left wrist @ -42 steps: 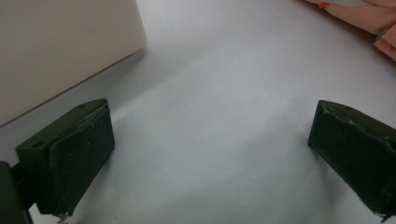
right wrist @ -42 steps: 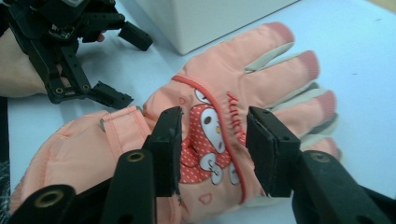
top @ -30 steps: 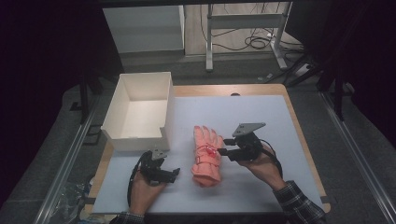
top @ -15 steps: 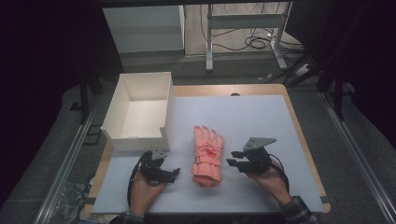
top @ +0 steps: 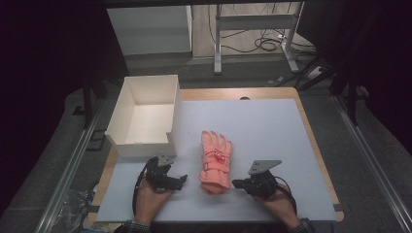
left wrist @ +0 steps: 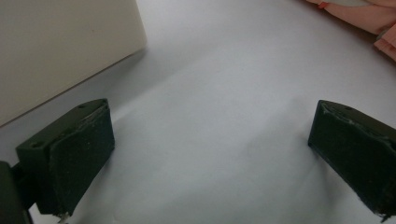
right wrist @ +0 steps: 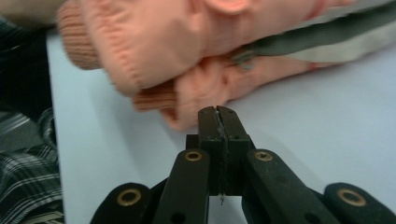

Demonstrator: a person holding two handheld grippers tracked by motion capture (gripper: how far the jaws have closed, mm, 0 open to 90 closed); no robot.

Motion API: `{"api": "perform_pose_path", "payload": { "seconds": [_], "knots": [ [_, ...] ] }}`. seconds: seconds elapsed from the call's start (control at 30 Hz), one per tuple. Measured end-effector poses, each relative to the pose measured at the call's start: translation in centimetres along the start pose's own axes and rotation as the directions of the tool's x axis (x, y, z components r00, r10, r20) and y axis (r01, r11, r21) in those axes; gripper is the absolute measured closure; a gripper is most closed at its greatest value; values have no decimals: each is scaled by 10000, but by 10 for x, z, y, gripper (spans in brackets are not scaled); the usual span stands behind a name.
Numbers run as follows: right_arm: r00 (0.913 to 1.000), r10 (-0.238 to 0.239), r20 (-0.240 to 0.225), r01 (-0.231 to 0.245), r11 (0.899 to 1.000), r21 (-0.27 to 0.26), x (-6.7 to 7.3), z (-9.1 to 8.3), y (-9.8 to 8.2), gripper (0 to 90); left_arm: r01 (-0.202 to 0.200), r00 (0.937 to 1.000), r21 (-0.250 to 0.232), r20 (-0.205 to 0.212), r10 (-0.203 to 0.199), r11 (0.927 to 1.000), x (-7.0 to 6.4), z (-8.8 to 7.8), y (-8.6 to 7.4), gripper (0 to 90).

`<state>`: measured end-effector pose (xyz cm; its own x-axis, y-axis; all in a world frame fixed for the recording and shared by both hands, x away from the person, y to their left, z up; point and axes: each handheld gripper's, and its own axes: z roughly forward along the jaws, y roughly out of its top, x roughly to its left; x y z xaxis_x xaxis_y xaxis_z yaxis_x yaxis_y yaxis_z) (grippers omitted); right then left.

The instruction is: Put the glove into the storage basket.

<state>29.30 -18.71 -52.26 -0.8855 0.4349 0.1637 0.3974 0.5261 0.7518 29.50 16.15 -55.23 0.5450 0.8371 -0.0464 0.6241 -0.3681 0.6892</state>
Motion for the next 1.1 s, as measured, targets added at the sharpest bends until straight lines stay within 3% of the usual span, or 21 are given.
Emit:
{"api": "perform_pose_path", "payload": {
  "seconds": [0.67, 0.9, 1.1],
  "knots": [
    [9979, -423, -489, 438, 9986, 282, 18, 34, 12, 879, -60, 9999, 38, 82, 59, 10000, 2, -3, -1, 16],
    [9973, -468, -563, 486, 9984, 300, 24, 46, 19, 874, 231, 9997, 63, -127, -230, 9997, 17, -13, -12, 12],
    [9966, -650, -505, 665, 9974, 275, 28, 59, 31, 872, 15, 10000, 12, -10, -15, 10000, 20, -15, -15, 13]
  ]
}}
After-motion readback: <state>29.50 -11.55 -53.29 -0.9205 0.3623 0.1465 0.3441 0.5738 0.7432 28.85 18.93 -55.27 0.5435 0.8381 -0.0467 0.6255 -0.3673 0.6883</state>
